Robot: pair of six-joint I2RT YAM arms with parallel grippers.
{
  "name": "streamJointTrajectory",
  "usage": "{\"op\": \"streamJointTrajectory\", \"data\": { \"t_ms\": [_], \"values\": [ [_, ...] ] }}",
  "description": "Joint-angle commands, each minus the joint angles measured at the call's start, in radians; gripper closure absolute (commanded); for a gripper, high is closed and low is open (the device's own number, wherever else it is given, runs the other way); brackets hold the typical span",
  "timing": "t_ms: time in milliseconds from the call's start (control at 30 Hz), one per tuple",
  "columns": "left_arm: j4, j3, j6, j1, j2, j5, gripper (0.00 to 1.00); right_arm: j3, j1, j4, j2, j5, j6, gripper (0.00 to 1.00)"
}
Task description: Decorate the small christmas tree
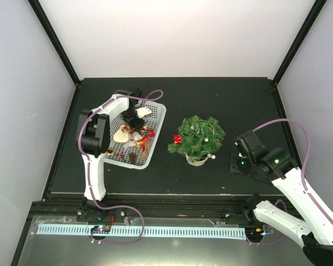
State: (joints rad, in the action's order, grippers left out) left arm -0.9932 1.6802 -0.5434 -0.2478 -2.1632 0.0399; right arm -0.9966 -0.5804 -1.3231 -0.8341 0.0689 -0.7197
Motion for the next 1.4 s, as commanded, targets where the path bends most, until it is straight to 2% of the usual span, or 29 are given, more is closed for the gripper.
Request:
{"op": "streamJointTrajectory", "data": {
  "t_ms": [0, 633, 667, 767, 833, 1033, 1200, 1367],
  "values": [
    [-0.021, -0.012, 0.012, -0.002, 0.013, 0.002, 0.59, -0.011, 0.007, 0.007, 0.015, 0.002, -0.01, 0.52],
    [-0.091, 0.018, -0.002, -0.002, 0.106, 0.037, 0.59, -0.014, 0.006, 0.015, 0.016, 0.0, 0.0, 0.53],
    [-0.091, 0.017, -0.001, -0.002, 0.106, 0.037, 0.62, -0.014, 0.007, 0.013, 0.018, 0.002, 0.001, 0.53],
    [-0.092, 0.018, -0.006, -0.001, 0.097, 0.037, 0.81, -0.018, 0.007, 0.006, 0.021, 0.002, 0.002, 0.53],
    [-0.094, 0.018, -0.005, -0.001, 0.088, 0.035, 0.87, -0.022, 0.006, -0.001, 0.025, 0.005, 0.003, 0.53],
    [-0.09, 0.002, -0.001, -0.001, 0.077, 0.036, 0.81, -0.018, 0.006, -0.018, 0.039, 0.012, -0.001, 0.53],
    [-0.1, -0.01, -0.005, -0.001, 0.063, 0.033, 0.69, -0.018, 0.007, -0.016, 0.039, 0.011, -0.004, 0.53],
    [-0.098, -0.026, -0.007, -0.001, 0.058, 0.026, 0.74, -0.014, 0.007, -0.009, 0.036, 0.01, -0.003, 0.52]
  ]
}}
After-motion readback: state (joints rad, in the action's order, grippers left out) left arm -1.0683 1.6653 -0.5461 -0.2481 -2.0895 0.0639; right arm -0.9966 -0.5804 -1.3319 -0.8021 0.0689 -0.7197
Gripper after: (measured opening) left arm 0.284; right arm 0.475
